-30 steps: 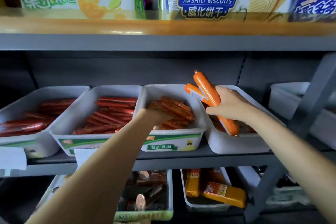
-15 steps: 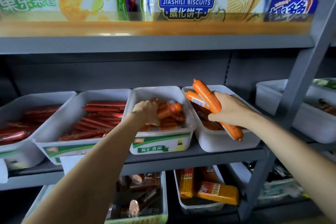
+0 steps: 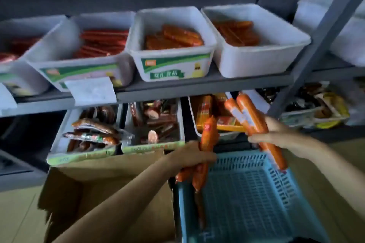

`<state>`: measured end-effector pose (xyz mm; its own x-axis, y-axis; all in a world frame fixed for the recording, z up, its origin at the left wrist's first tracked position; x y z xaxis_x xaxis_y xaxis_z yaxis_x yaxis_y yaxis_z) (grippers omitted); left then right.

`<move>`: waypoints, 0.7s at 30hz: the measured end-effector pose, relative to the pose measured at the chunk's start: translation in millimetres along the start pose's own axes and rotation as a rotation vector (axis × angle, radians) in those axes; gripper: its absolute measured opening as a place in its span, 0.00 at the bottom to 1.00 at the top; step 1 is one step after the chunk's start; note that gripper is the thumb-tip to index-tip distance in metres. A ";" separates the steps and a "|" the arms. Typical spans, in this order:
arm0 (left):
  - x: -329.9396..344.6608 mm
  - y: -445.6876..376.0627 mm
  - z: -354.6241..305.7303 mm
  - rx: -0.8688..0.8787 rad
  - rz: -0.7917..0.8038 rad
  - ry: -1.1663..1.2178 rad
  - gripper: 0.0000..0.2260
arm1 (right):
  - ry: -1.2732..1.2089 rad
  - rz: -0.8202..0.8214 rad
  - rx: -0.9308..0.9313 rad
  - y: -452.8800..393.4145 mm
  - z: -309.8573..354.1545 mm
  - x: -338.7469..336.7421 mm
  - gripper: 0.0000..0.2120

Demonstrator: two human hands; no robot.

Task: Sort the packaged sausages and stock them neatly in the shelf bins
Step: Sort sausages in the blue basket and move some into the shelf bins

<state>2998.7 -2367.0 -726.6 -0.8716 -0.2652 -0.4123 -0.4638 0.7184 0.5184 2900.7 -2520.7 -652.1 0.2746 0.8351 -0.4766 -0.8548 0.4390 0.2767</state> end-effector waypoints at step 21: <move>115.7 -91.9 156.8 -0.110 -0.317 -0.284 0.22 | 0.310 0.237 0.448 -32.8 -275.1 158.8 0.36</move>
<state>2965.4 -2362.9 -939.4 -0.6121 -0.2633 -0.7457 -0.7292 0.5528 0.4034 2851.2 -2493.6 -966.4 -0.1004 0.8214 -0.5615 -0.5895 0.4055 0.6986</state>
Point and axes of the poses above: each hand's wrist, its own y-axis away from the middle knuckle, its own x-axis out of the palm, z = x × y, the point moved 8 cm from there along -y, towards the middle knuckle, and after that the axes turned 2 degrees about -z, right-handed, at the moved point
